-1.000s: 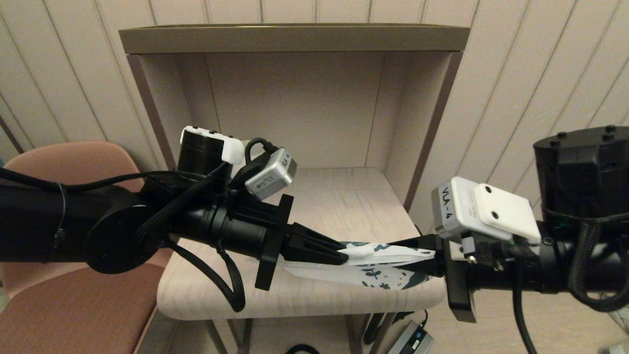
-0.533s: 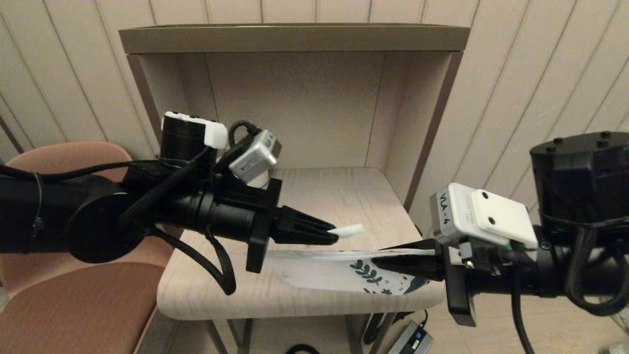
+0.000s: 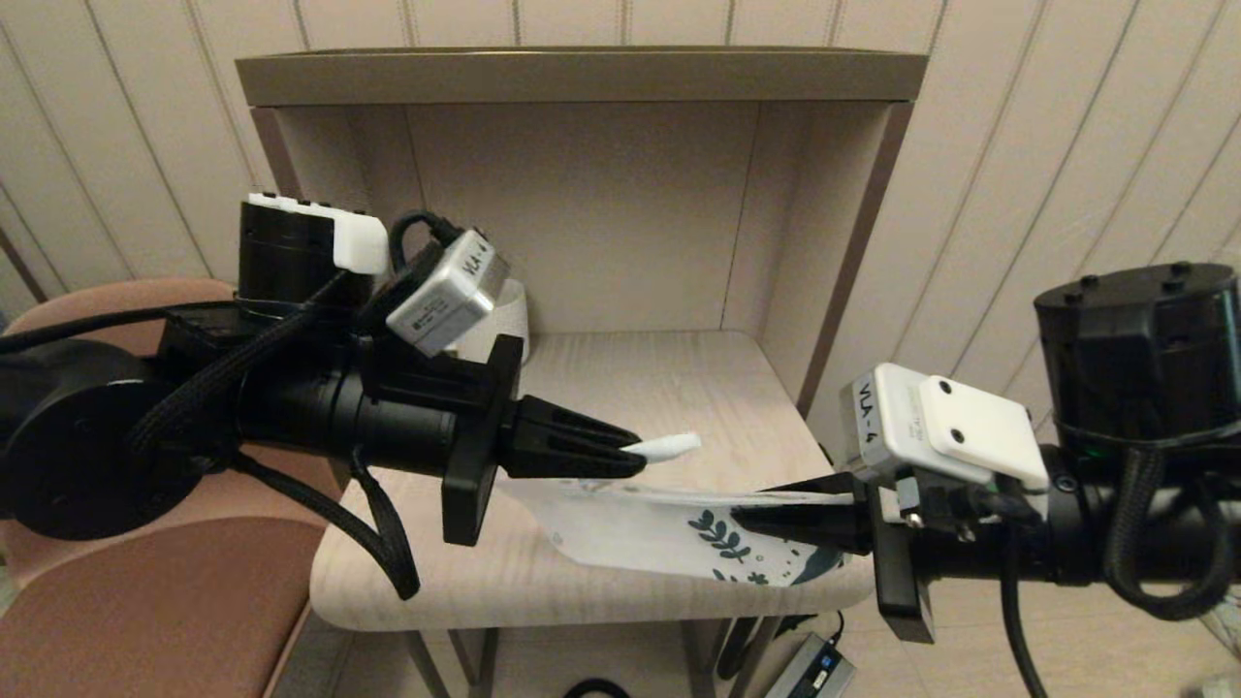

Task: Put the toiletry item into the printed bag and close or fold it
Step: Place the toothpaste in the storage bag

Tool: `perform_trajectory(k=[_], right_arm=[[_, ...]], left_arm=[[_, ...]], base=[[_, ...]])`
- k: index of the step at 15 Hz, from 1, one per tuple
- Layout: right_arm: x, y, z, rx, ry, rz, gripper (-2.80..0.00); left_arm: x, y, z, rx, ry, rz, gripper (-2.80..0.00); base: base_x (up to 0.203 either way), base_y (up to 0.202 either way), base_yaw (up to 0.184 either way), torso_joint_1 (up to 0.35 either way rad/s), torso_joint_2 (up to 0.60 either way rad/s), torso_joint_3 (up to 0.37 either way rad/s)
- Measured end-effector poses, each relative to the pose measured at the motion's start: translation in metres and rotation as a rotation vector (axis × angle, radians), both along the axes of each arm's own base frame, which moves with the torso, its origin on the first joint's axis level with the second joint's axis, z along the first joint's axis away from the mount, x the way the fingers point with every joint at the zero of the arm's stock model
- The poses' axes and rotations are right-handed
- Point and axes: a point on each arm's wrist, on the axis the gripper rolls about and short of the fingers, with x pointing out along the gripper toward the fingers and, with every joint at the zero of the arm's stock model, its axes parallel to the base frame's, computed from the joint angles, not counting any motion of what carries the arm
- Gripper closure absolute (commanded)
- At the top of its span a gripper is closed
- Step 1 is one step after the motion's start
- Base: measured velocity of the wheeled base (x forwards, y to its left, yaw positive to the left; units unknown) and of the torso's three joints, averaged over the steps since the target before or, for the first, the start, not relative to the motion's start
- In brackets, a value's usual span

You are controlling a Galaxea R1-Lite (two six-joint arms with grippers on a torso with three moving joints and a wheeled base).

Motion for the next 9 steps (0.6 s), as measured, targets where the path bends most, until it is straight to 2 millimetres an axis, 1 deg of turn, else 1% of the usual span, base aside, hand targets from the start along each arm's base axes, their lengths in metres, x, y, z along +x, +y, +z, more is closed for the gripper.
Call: perform_trajectory(k=[1, 3, 5, 7, 9], right_arm=[[0.0, 0.0, 0.0, 0.0, 0.001, -0.002, 0.0], [0.001, 0.0, 0.0, -0.001, 0.003, -0.005, 0.0], [0.004, -0.002, 0.0, 0.001, 0.003, -0.022, 0.0], [0.002, -0.004, 0.003, 0.007, -0.004, -0.023, 0.0], [0.001, -0.005, 0.005, 0.011, -0.01, -0.023, 0.0]], left_arm=[[0.0, -0.001, -0.002, 0.024, -0.001, 0.026, 0.0], [0.0, -0.003, 0.008, 0.042, -0.009, 0.039, 0.0], [-0.003, -0.005, 0.019, 0.104, -0.02, 0.061, 0.0], [-0.007, -0.004, 0.02, 0.195, -0.018, 0.088, 0.0], [-0.011, -0.006, 0.017, 0.226, -0.002, 0.081, 0.0]], base=[[0.0, 0.0, 0.0, 0.0, 0.0, 0.0], [0.0, 0.0, 0.0, 0.0, 0.0, 0.0], [0.0, 0.0, 0.0, 0.0, 0.0, 0.0], [0.0, 0.0, 0.0, 0.0, 0.0, 0.0], [0.0, 0.0, 0.0, 0.0, 0.0, 0.0]])
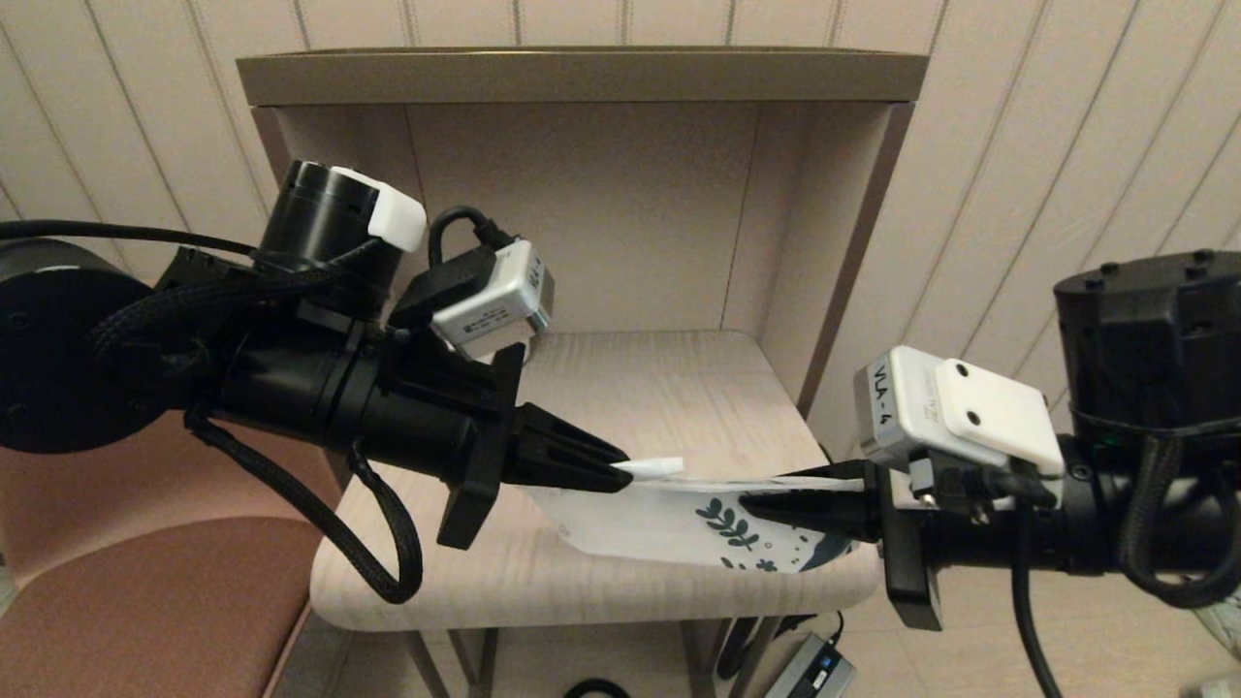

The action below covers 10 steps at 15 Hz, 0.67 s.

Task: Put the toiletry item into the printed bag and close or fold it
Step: Place the toothpaste in the storage bag

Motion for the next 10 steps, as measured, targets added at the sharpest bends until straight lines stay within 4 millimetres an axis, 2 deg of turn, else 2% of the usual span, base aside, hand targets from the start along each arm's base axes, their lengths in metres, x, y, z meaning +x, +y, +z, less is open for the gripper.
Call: perform_trajectory(k=[10], right_arm=[[0.0004, 0.0005, 0.0005, 0.003, -0.004, 0.002, 0.0]], left_arm=[[0.003, -0.0095, -0.0089, 0.042, -0.014, 0.01, 0.0]], base=[[0.0, 0.0, 0.0, 0.0, 0.0, 0.0]])
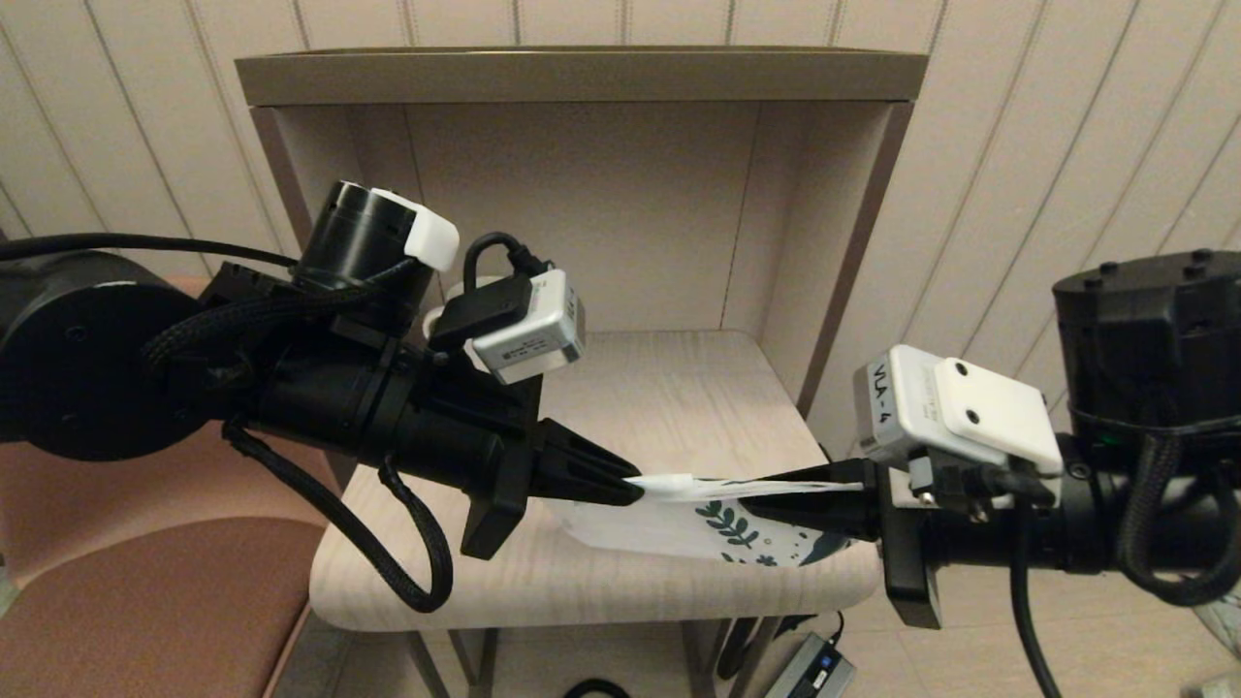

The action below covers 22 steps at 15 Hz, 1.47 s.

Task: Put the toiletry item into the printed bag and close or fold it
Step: Place the toothpaste in the storage bag

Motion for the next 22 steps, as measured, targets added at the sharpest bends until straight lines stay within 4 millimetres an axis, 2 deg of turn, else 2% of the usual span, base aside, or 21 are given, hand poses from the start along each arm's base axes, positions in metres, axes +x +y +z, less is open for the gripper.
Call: perform_trajectory(k=[10, 16, 19, 22], right_arm=[[0.0, 0.0, 0.002, 0.005, -0.007, 0.0, 0.0], [-0.011, -0.006, -0.003, -0.002, 0.0, 0.005, 0.0], [-0.012, -0.01, -0.004, -0.003, 0.001, -0.004, 0.0], [-0.007, -0.015, -0.004, -0.004, 0.001, -0.036, 0.0]], left_arm=[[-0.006, -0.006, -0.006, 0.036, -0.004, 0.007, 0.0], [0.009, -0.018, -0.014, 0.032, -0.008, 0.009, 0.0], [0.016, -0.02, -0.008, 0.011, -0.016, 0.016, 0.0], [0.022, -0.008, 0.007, -0.02, -0.052, 0.056, 0.0]], base=[[0.0, 0.0, 0.0, 0.0, 0.0, 0.0], [0.0, 0.0, 0.0, 0.0, 0.0, 0.0], [0.0, 0.0, 0.0, 0.0, 0.0, 0.0], [0.0, 0.0, 0.0, 0.0, 0.0, 0.0]])
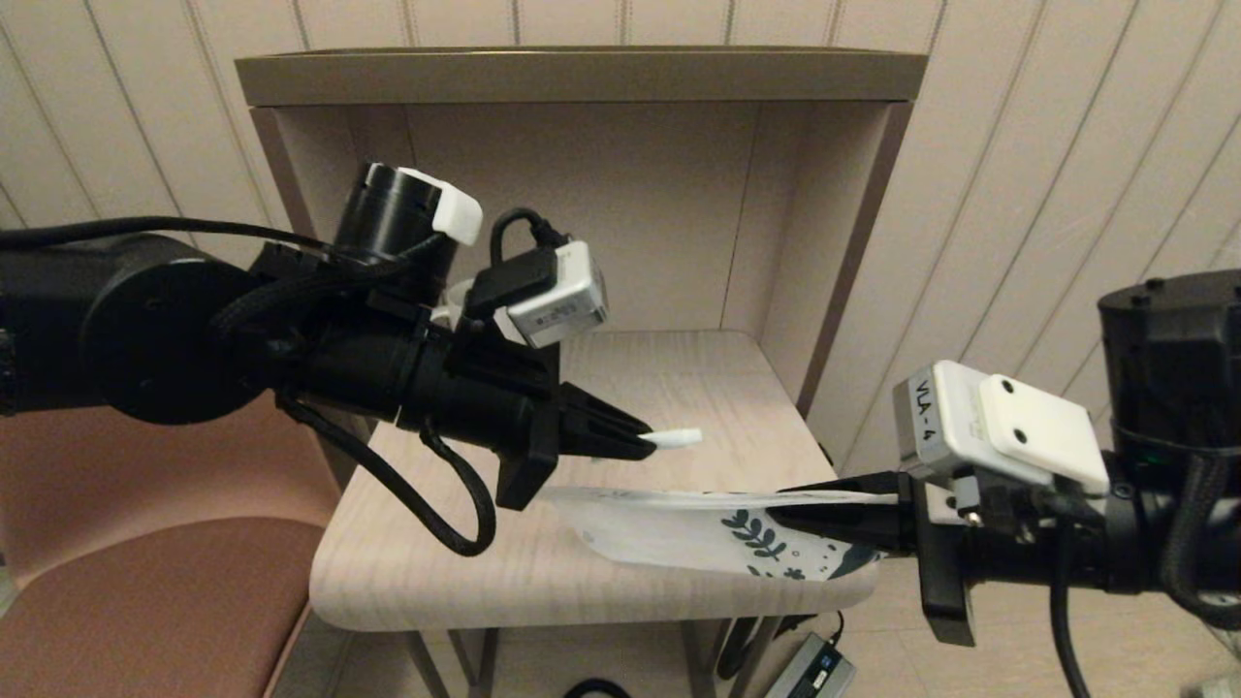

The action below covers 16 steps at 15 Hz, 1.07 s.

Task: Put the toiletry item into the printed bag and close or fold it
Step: Place the toothpaste in the storage bag

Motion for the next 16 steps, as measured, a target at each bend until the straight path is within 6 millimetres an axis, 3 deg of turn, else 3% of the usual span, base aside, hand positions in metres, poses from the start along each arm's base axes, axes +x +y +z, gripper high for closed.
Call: perform_trajectory(k=[5, 16], right_arm=[[0.01, -0.005, 0.002, 0.019, -0.029, -0.042, 0.0], [0.02, -0.003, 0.003, 0.026, -0.041, -0.051, 0.0]], left_arm=[[-0.01, 0.03, 0.023, -0.034, -0.054, 0.061, 0.0], [-0.027, 0.044, 0.0, 0.021, -0.001, 0.075, 0.0]], base=[[0.0, 0.0, 0.0, 0.0, 0.0, 0.0], [0.0, 0.0, 0.0, 0.0, 0.0, 0.0]])
